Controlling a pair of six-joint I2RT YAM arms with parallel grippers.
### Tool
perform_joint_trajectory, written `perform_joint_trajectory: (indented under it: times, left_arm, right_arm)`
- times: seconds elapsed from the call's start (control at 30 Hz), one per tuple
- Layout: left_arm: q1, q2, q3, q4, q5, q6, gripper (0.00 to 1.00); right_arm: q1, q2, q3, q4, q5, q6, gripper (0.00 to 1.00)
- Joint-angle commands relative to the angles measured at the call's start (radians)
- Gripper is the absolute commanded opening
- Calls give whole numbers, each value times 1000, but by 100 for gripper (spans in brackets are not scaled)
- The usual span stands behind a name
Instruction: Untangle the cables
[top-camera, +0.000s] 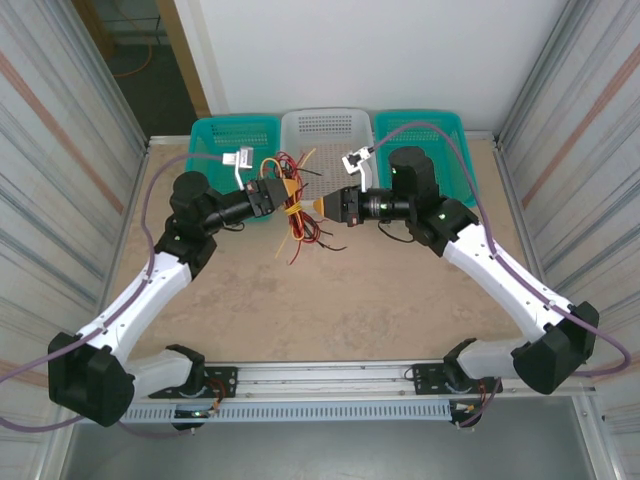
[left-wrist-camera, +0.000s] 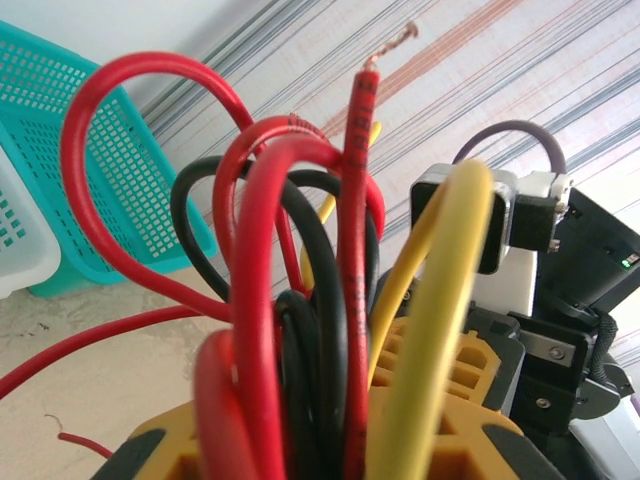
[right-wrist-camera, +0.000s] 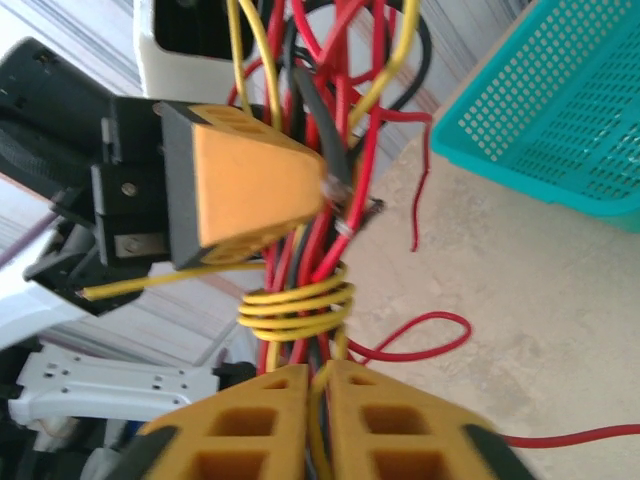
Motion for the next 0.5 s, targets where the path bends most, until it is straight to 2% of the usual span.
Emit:
perform_joint_trajectory:
  times: [0.0, 0.17, 0.33, 0.47]
  left_arm:
    - [-5, 2, 28, 31, 26, 24, 0]
    - [-6, 7, 22, 68, 54, -3, 0]
    - [-15, 25, 40, 155, 142, -55, 0]
    - [-51, 46, 85, 190, 222, -81, 0]
  right_arm:
    - [5, -1, 37, -2, 7, -9, 0]
    - [-20, -2, 60, -40, 25, -30, 0]
    - [-81, -20, 84, -28, 20, -54, 0]
    - [-144, 47, 202, -122, -45, -66, 0]
